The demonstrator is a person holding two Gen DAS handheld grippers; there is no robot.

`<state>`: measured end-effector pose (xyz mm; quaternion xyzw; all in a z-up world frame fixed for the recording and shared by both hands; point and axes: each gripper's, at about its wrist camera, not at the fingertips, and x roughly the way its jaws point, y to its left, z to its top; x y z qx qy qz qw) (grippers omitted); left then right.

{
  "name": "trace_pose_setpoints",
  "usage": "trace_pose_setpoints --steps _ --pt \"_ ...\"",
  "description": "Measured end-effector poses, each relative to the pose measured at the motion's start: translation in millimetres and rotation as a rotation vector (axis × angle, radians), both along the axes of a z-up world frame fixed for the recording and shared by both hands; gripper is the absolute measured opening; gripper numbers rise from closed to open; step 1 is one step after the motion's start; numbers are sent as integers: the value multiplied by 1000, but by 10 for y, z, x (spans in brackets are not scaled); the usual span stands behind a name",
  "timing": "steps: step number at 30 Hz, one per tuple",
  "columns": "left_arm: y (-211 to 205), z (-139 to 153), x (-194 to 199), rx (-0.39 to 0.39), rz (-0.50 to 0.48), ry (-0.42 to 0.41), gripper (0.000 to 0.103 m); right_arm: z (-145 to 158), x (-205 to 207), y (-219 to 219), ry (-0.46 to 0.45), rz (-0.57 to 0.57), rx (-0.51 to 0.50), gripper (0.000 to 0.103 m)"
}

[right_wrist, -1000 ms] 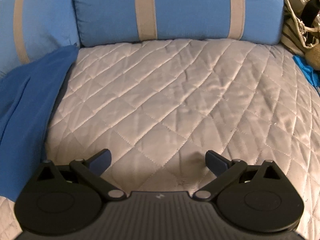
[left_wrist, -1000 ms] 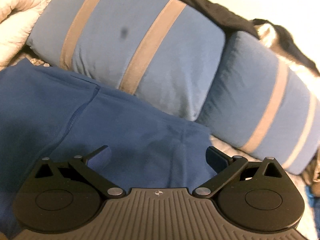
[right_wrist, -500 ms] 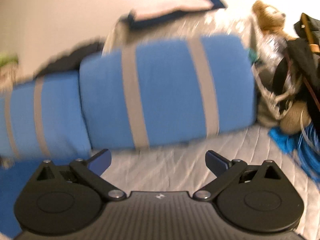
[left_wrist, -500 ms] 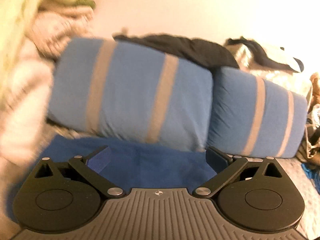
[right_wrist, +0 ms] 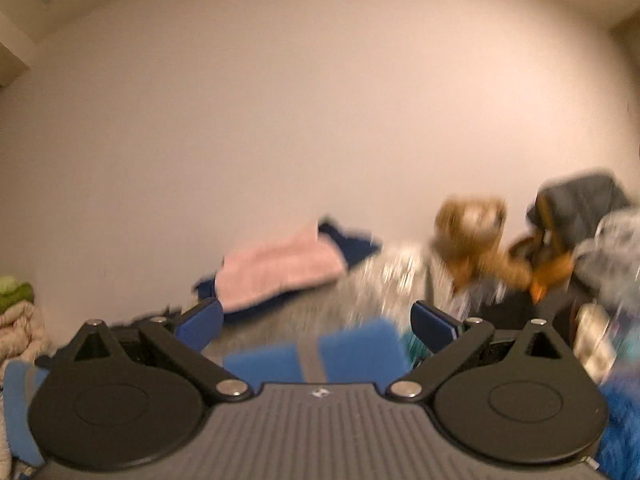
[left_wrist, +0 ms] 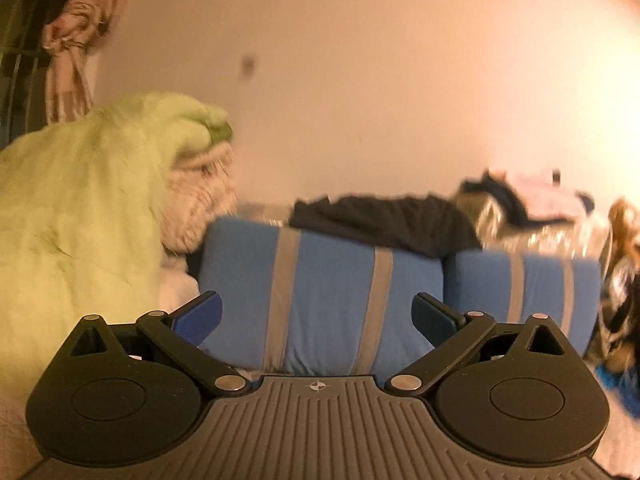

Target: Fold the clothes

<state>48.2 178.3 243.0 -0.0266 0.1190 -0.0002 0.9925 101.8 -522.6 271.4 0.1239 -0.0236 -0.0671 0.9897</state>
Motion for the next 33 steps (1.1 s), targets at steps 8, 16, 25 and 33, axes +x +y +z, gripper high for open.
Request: trace_pose_setpoints --steps 8,16,25,33 --pt "51 370 -565 6 -41 -56 103 706 -611 -539 -68 -47 -89 103" --pt "-64 93 -1079 45 -117 -2 103 638 -1122 -1021 30 -51 -109 103" --pt "4 -1042 -1037 -25 -111 161 103 -617 -1156 -940 310 167 -284 103" --pt "71 -2148 -588 -3 -20 277 103 -1882 -772 -688 501 195 -248 103"
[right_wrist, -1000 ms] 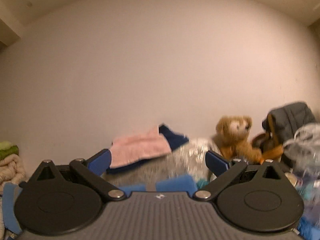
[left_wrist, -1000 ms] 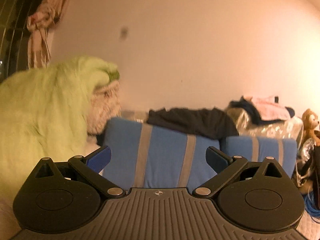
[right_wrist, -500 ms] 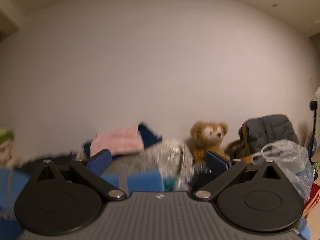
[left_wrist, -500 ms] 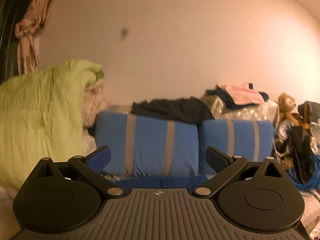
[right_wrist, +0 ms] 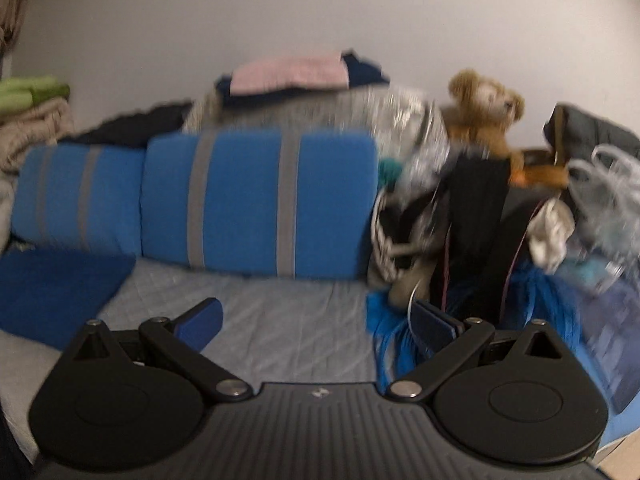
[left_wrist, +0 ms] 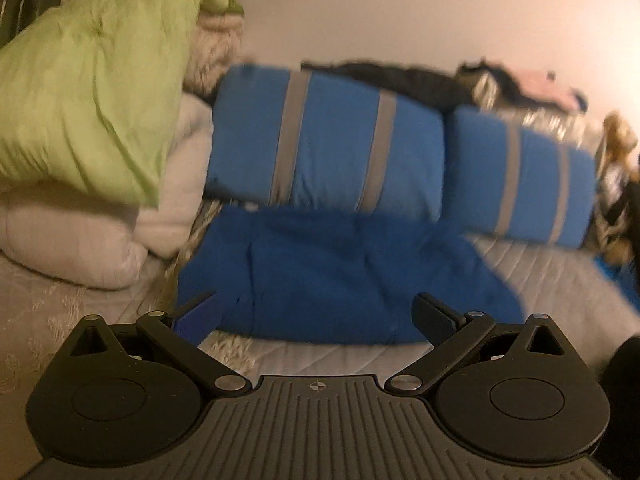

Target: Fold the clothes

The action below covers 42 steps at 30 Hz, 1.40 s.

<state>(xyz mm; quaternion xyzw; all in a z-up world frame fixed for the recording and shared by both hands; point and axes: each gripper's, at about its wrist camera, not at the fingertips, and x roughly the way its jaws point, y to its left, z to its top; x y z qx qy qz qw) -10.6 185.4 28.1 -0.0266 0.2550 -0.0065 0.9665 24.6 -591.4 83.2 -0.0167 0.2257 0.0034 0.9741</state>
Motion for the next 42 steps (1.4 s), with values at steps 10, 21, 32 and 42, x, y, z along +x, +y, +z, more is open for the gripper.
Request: trace_pose_setpoints --steps 10,21,32,42 --pt "-135 -736 562 75 -21 111 103 -1003 531 354 133 19 -10 103" --pt "-219 -1191 962 104 -5 201 103 -1688 901 558 232 -12 -25 103" --pt "-270 -1459 1236 145 -17 240 103 -2013 1108 682 291 -19 -65 103" --pt "-262 -1565 1409 115 52 209 103 -2295 1279 645 350 -56 -3 103"
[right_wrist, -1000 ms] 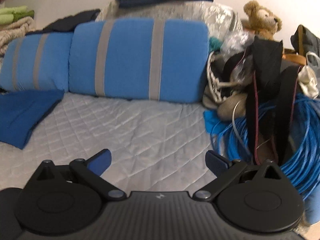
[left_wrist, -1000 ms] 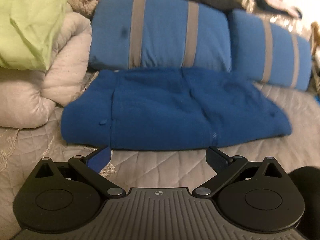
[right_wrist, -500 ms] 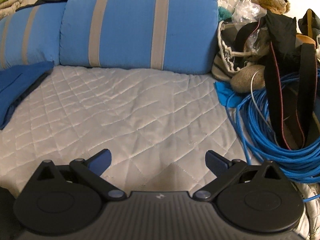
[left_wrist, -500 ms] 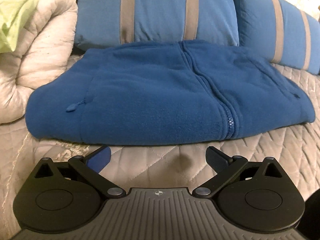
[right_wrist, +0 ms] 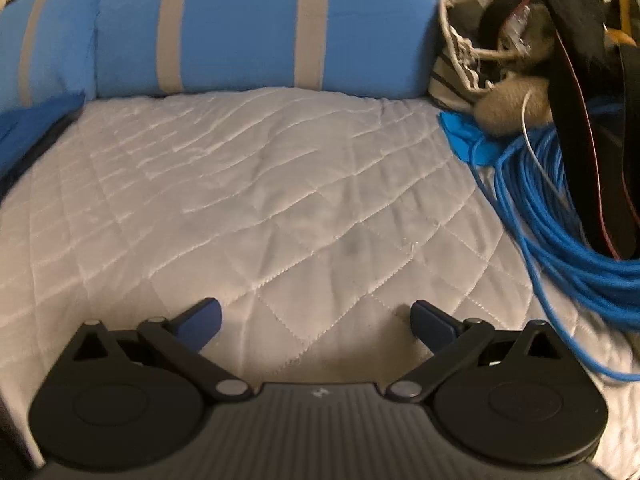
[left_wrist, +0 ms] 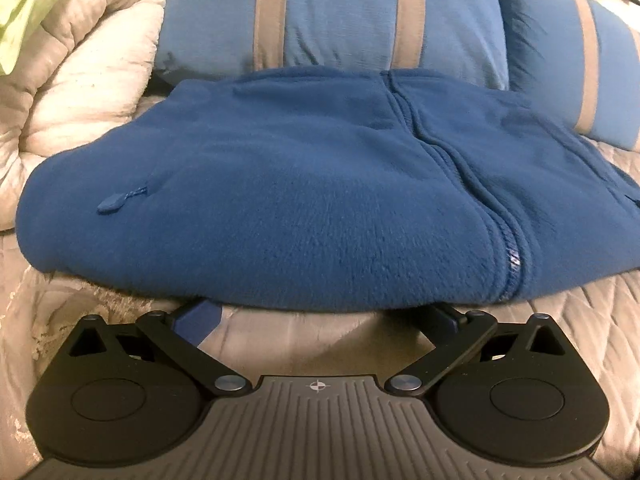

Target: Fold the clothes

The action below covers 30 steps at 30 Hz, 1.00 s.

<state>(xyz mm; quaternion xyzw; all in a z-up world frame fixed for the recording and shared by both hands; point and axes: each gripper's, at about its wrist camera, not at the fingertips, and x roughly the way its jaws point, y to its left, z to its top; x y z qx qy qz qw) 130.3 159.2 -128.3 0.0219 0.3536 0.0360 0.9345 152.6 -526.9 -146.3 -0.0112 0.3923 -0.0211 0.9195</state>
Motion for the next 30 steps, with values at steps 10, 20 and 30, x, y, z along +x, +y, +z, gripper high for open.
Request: trace_pose_setpoints --steps 10,20,30 --pt "13 -23 160 7 9 -32 103 -73 222 -79 -67 -21 40 103" --pt "-22 -122 108 36 20 -140 103 -248 188 -100 -217 -59 55 103" --pt "-11 -124 96 33 20 -144 103 -251 180 -89 -230 -60 42 103"
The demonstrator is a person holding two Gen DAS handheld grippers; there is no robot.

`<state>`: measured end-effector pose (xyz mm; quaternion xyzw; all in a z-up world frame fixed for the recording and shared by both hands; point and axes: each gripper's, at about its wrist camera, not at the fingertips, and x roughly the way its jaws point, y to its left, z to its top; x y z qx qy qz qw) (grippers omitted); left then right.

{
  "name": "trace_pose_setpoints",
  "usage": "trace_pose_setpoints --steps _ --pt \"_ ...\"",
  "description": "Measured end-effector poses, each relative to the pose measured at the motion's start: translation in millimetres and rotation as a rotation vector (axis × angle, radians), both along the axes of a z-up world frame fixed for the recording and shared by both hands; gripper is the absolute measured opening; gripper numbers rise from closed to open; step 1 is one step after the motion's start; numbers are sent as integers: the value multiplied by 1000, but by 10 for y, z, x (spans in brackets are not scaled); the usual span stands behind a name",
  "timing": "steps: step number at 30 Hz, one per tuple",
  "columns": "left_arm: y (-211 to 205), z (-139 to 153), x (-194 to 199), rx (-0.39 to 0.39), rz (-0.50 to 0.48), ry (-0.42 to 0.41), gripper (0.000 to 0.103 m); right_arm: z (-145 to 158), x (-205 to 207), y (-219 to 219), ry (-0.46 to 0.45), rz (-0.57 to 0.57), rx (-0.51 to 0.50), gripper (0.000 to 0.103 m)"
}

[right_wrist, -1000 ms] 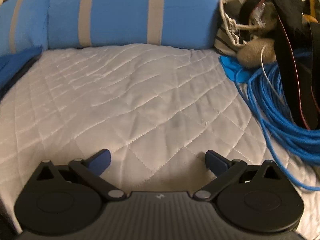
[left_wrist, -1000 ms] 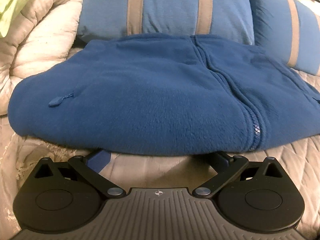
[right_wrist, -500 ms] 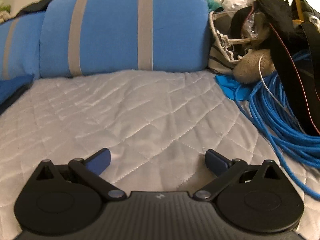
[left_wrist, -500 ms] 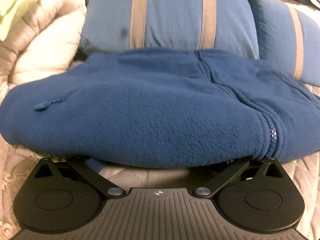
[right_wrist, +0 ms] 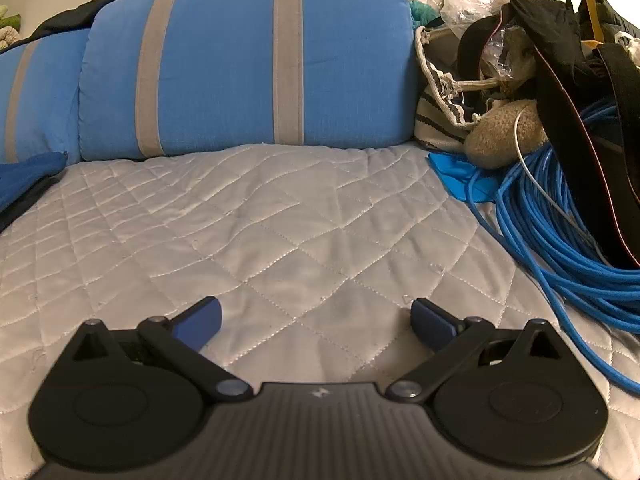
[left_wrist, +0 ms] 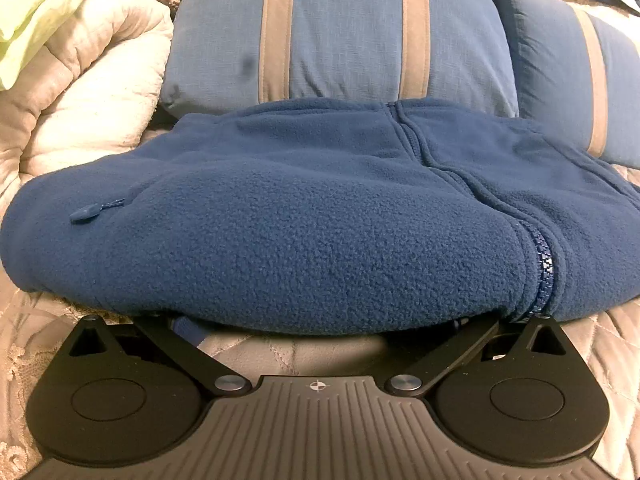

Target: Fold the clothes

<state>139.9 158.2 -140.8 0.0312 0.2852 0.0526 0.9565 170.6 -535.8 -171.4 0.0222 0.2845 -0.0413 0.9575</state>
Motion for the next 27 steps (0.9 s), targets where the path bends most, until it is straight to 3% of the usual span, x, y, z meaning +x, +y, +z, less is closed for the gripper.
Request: trace_pose_setpoints --steps 27 --pt "-14 -6 -4 -1 0 -1 103 1 -12 11 -7 -2 -3 103"
